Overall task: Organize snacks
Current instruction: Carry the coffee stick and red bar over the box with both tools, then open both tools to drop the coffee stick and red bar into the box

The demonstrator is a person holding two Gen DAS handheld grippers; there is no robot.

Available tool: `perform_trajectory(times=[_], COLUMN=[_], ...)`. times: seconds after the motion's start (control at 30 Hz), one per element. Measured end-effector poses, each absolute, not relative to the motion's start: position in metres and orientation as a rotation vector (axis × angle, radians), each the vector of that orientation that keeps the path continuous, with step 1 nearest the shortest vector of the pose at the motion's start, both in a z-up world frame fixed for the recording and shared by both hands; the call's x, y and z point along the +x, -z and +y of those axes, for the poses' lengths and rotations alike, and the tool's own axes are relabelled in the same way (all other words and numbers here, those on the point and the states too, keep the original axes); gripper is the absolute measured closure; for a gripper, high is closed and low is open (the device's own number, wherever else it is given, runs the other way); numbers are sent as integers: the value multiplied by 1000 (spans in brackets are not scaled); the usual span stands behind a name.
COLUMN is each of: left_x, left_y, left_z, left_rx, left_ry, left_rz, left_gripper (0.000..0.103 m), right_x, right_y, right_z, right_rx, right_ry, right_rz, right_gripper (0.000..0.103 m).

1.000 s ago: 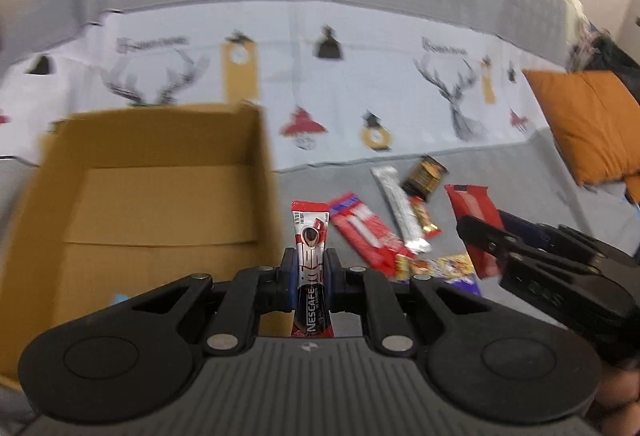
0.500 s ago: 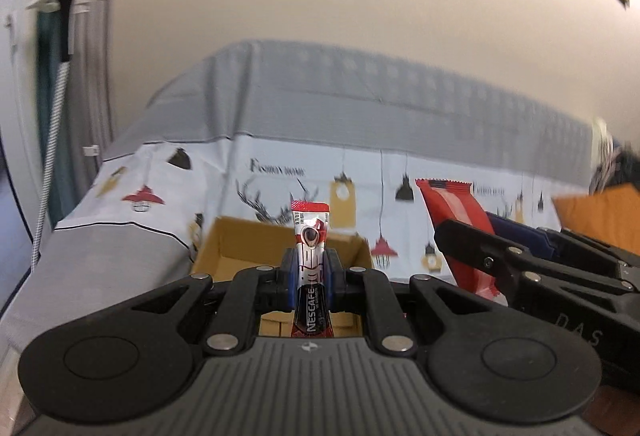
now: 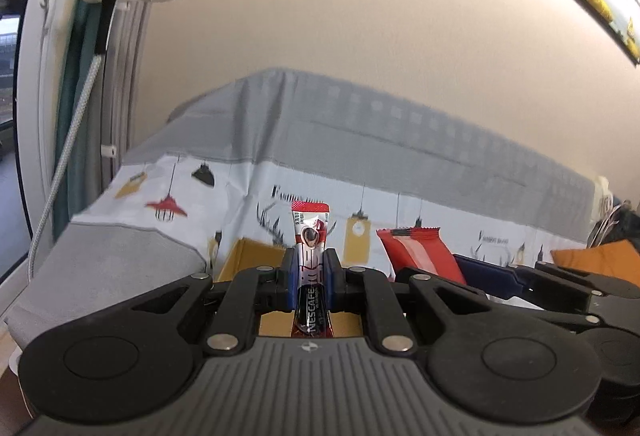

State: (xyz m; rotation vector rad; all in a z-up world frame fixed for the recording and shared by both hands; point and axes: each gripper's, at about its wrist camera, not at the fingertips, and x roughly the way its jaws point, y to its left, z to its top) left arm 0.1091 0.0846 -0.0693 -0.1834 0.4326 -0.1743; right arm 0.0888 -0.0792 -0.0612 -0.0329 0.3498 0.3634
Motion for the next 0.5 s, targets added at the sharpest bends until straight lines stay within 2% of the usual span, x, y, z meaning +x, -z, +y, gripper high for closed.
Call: perform_trajectory(times=[0.5], left_x=[200], left_y=[225], left_z=[73], left_rx=[-113], left_ry=[156], left_rz=[777], left_gripper=[89], right_x=[163], right_y=[200], right_z=[-98], right_rx=[37], right_ry=[-303], right_rz=[666], right_gripper=[58])
